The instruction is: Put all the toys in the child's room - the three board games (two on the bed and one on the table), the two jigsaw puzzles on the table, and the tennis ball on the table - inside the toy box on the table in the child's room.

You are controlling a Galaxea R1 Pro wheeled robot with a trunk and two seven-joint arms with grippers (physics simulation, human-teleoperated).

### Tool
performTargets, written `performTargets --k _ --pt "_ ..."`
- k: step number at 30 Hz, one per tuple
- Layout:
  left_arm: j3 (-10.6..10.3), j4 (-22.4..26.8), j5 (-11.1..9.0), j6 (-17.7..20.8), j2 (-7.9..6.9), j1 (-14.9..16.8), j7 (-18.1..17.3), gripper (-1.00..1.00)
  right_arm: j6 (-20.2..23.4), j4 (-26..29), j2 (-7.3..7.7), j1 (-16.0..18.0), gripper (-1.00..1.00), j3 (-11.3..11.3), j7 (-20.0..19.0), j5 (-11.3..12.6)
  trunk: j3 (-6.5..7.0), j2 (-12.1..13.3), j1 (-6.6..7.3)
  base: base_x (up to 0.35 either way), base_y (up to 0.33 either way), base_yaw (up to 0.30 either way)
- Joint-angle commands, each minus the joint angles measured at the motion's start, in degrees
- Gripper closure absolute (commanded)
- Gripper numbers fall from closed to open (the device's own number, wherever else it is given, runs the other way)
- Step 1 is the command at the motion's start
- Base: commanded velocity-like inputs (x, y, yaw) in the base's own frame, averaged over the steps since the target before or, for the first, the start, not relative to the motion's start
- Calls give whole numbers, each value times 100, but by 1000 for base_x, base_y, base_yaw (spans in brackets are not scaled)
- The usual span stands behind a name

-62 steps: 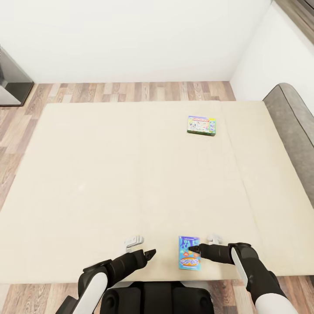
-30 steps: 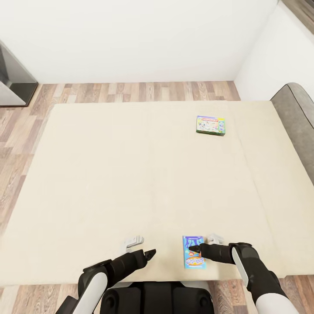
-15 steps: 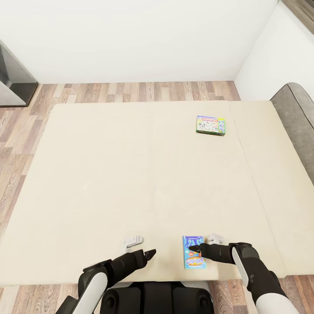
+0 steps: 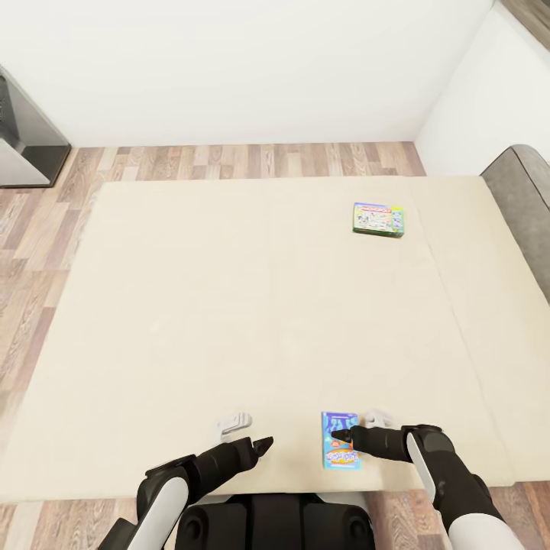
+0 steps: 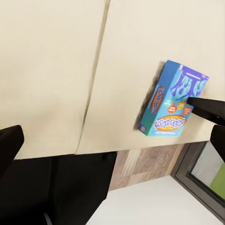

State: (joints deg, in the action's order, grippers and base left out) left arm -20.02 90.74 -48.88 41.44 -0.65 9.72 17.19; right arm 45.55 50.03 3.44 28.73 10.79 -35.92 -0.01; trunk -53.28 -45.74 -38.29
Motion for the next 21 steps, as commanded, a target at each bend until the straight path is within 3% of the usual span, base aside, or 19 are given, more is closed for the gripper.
performTargets --k 1,21 --pt "-10 6 -60 5 -5 4 57 -100 42 7 -2 1 -100 15 -21 3 -3 -4 -1 0 237 0" --pt "-10 5 -60 5 -5 4 57 -100 41 7 -7 -1 -100 19 -22 1 -3 -4 -1 0 275 0"
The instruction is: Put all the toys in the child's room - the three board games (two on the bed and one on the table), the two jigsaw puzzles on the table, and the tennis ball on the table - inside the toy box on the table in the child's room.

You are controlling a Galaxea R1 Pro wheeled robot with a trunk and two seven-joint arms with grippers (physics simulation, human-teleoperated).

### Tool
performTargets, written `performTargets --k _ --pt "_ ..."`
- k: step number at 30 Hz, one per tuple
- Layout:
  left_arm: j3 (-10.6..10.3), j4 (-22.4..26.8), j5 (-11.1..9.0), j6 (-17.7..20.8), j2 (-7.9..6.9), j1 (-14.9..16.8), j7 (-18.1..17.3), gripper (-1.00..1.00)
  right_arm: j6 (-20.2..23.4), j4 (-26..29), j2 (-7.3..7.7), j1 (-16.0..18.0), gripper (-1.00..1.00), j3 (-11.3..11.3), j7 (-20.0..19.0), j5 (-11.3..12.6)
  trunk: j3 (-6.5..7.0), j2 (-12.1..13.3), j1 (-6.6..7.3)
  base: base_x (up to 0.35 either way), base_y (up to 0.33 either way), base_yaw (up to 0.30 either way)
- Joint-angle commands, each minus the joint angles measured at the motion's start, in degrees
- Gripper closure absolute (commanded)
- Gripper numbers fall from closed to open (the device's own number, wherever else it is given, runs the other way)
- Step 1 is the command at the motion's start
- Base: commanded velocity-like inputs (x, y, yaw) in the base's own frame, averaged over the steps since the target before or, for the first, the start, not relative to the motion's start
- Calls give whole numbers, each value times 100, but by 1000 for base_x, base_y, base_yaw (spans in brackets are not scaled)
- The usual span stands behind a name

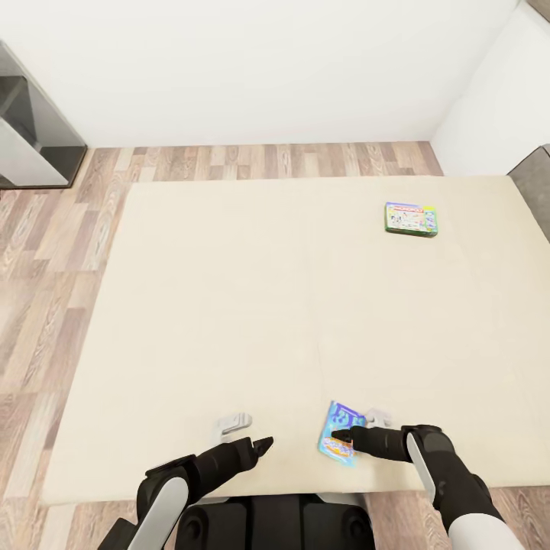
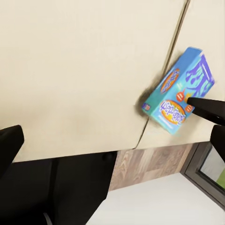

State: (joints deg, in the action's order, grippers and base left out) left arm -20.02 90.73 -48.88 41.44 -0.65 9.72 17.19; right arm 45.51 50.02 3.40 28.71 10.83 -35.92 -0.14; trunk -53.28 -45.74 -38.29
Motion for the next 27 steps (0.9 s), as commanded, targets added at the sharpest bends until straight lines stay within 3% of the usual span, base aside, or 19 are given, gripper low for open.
performTargets --k 1,17,27 --pt "-11 6 -58 4 -5 4 56 -100 45 8 -3 2 -100 15 -23 14 -3 -4 -1 0 288 0" --pt "-11 6 -60 4 -4 4 56 -100 45 8 -3 2 -100 15 -20 14 -3 -4 -1 0 285 0" --pt "-11 6 -59 4 -5 4 58 -100 45 8 -1 3 -100 15 -20 14 -3 -4 -1 0 120 0"
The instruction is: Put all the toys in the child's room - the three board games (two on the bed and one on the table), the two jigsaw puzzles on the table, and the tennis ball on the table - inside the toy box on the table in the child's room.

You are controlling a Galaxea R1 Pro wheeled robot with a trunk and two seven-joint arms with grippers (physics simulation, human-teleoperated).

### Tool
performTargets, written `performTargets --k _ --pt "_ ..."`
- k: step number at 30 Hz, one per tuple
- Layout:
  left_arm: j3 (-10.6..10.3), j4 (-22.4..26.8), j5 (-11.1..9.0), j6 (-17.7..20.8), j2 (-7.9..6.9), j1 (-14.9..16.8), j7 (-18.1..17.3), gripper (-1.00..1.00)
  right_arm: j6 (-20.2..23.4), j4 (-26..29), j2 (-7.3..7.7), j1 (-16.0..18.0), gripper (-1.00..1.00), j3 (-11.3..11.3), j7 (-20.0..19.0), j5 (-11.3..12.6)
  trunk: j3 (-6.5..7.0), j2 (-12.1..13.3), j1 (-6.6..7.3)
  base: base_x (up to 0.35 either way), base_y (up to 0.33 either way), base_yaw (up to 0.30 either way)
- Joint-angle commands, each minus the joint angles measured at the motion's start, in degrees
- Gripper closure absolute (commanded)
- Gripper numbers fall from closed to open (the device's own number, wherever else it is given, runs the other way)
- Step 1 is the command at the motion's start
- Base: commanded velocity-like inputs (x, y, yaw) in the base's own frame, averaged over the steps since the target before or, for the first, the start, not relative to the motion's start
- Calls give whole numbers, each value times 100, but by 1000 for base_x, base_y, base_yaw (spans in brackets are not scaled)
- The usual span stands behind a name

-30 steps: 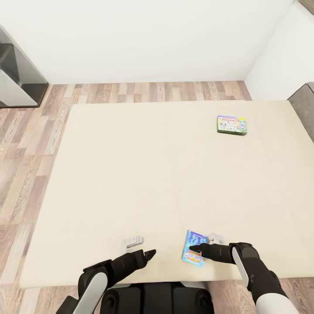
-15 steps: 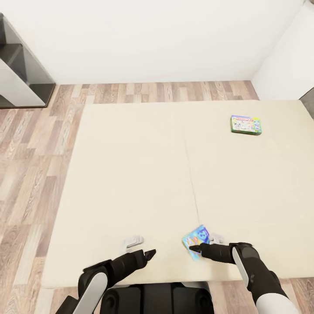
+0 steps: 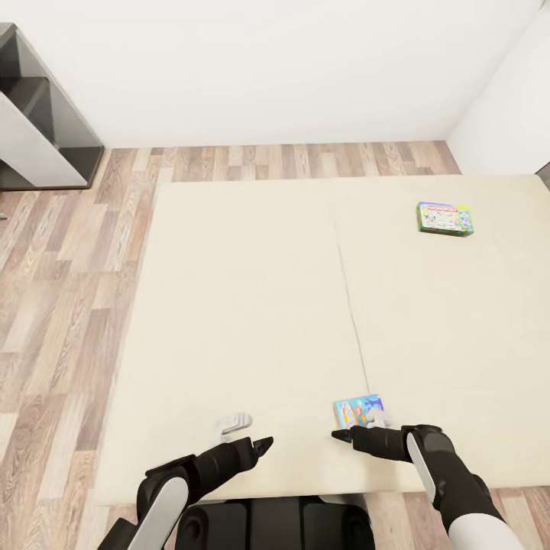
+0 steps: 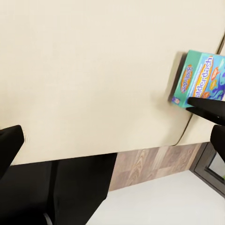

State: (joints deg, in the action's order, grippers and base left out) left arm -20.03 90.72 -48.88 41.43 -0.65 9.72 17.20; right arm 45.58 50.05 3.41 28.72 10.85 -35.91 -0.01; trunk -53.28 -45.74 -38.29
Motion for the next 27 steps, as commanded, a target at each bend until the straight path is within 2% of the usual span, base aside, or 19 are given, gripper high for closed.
performTargets --k 1,19,27 --pt "-9 7 -60 6 -5 3 59 -100 38 5 -1 2 -100 13 -21 1 -3 -4 -1 0 46 0" --pt "-9 7 -53 6 -5 3 80 -100 46 5 46 41 -100 72 12 14 -3 -4 -1 0 13 0" --pt "-9 7 -52 6 -5 3 85 -100 53 23 117 94 -100 99 277 43 -3 -4 -1 0 1 0"
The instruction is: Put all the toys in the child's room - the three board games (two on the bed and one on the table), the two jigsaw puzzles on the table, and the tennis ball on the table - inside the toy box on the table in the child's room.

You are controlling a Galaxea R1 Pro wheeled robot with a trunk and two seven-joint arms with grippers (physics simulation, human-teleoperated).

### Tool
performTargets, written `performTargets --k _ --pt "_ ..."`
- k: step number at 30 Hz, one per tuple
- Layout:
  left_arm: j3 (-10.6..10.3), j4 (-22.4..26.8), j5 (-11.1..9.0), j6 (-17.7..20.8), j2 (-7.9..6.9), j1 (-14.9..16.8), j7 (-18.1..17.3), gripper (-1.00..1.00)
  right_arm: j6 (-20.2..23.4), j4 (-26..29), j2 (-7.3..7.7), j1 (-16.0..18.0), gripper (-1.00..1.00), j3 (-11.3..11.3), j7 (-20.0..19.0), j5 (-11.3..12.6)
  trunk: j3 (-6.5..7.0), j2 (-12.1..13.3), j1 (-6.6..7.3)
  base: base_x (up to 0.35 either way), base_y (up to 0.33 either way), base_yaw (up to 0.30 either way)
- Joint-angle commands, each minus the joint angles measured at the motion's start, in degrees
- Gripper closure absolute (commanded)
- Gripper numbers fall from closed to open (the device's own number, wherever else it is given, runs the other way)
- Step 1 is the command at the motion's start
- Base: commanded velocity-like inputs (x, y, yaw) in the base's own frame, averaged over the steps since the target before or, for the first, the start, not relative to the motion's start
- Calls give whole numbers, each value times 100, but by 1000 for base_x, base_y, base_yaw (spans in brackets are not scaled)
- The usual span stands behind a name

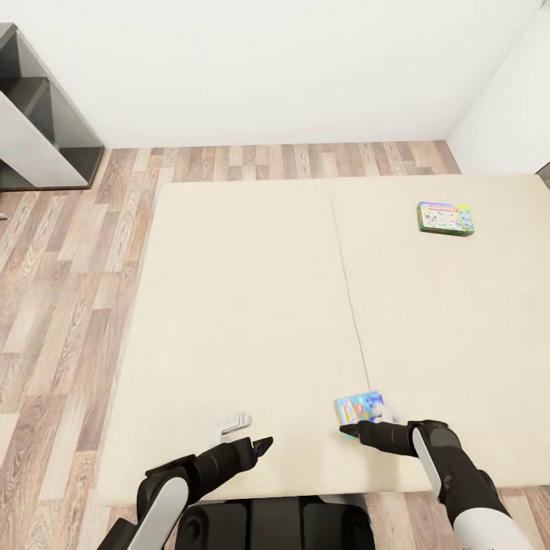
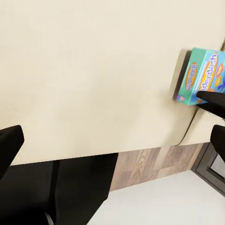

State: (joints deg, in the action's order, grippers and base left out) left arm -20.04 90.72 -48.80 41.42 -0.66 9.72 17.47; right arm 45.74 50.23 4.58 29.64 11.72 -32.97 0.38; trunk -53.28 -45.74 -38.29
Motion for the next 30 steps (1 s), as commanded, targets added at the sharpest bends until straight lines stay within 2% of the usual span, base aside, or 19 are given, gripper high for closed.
performTargets --k 1,11,30 --pt "-9 7 -60 6 -4 3 59 -100 39 6 20 21 -100 14 20 11 -3 -4 -1 0 0 0" --pt "-9 7 -60 6 -4 3 63 -100 59 6 154 121 -100 21 133 54 -3 -4 -1 0 0 0" --pt "-9 7 -60 6 -4 3 69 -100 66 5 191 154 -100 23 159 81 -3 -4 -1 0 0 0"
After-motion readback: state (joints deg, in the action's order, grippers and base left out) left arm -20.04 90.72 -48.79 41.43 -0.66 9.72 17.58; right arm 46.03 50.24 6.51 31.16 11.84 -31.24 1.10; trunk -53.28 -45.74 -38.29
